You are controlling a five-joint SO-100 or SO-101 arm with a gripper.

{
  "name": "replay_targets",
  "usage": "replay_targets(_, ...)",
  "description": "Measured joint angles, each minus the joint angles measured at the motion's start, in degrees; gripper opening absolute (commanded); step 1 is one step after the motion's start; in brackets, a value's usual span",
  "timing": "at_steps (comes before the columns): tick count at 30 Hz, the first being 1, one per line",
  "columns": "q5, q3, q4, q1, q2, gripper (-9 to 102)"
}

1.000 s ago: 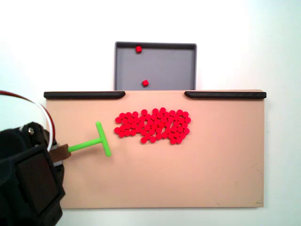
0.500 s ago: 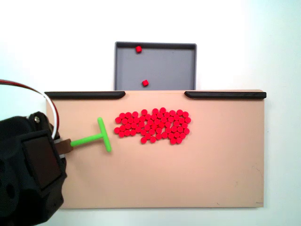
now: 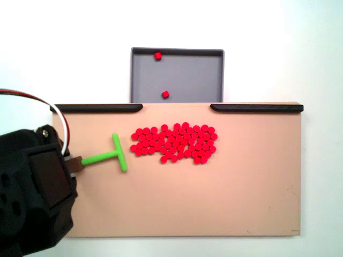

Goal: Push granules from left to the grey container

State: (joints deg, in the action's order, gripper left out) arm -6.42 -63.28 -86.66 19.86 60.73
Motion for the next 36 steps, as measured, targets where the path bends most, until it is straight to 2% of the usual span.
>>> replay_targets(36,-0.4,4.0,-0.7,-1.9,-5.0,1)
